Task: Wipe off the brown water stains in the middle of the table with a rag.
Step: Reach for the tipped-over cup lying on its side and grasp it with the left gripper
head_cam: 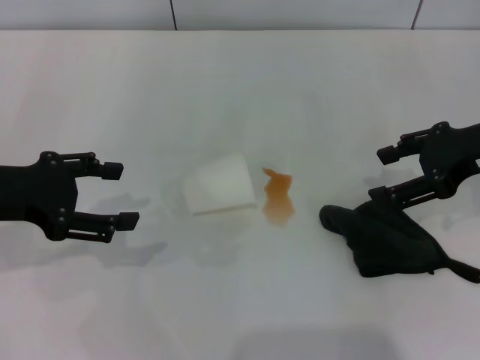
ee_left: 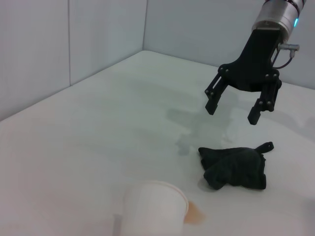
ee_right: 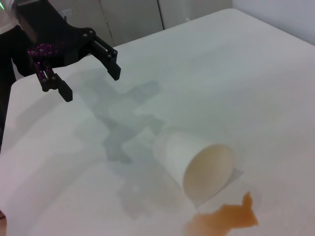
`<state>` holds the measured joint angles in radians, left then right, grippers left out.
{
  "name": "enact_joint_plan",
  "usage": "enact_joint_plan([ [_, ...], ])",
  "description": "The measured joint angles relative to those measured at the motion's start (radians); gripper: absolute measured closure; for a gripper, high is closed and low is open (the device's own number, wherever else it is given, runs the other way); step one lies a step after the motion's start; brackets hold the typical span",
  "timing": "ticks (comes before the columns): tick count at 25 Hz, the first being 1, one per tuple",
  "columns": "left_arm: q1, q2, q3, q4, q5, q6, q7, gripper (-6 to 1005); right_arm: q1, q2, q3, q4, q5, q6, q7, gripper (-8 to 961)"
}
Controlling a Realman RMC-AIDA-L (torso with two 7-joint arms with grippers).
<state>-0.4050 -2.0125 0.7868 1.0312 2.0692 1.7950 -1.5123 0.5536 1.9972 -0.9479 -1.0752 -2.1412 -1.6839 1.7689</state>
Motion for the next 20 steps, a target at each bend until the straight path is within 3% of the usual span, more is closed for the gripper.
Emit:
enact_joint_plan([
  [20, -0.013, 0.004, 0.002, 0.0, 0.0, -0.002, -0.02, 118, 0.004, 0.0, 0.0, 0.0, 0.0, 0.002, -0.004, 159],
])
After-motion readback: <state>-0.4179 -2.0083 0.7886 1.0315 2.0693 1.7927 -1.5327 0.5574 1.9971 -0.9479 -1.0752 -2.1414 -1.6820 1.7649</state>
